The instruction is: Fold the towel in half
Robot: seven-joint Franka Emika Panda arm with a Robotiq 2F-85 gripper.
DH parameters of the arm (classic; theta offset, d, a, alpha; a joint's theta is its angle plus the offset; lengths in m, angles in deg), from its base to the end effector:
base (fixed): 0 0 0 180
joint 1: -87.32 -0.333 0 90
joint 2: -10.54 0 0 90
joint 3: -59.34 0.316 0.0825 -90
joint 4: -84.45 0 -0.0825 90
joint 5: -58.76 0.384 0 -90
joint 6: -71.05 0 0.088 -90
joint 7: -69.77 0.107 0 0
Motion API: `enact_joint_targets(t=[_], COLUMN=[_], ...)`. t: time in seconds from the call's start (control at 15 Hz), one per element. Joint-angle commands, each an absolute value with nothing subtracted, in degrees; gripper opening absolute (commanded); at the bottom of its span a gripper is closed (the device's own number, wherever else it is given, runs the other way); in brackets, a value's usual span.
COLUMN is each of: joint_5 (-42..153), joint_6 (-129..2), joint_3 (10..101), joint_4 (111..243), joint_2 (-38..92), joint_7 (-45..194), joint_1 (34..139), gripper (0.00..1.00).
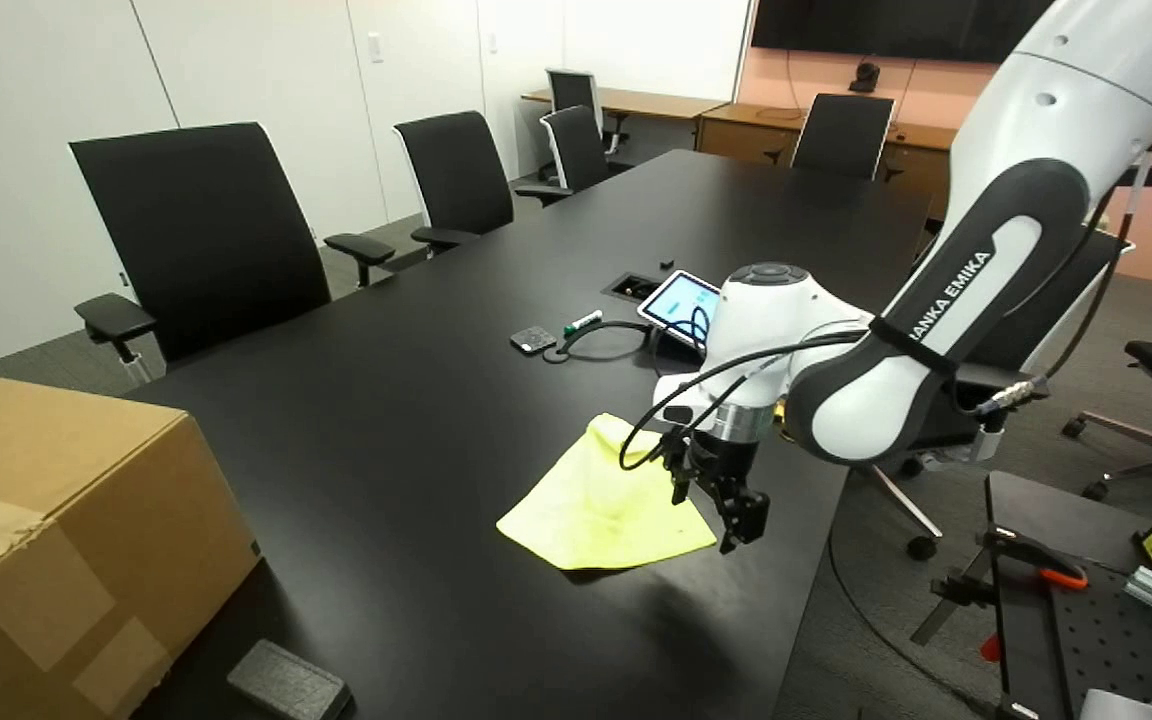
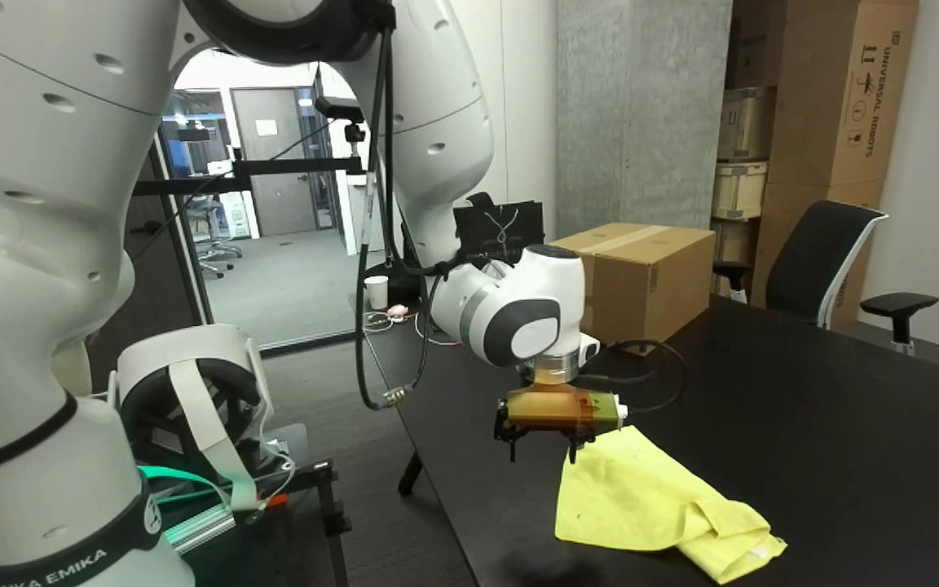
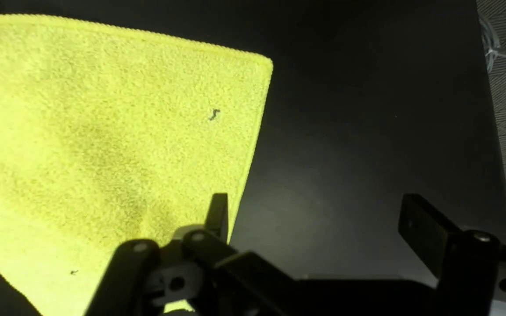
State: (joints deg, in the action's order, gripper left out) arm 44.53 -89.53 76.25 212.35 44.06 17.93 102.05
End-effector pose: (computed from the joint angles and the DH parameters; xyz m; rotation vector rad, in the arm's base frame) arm 0.5338 0.0418 0.1199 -2.6038 -1.6485 -0.0861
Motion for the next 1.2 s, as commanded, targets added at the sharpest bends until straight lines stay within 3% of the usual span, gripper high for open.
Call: enact_joint_targets(t=[0.0, 1.13], joint_5=[46.54, 41.72], joint_6=[-85.50, -81.54], joint_3=[74.78, 65.03], joint_4=[207.70, 198.72], joint_2=[47.33, 56.33], joint_7=[11.95, 0.29], joint_1=[102.73, 95.85], gripper=[1.00, 1.00])
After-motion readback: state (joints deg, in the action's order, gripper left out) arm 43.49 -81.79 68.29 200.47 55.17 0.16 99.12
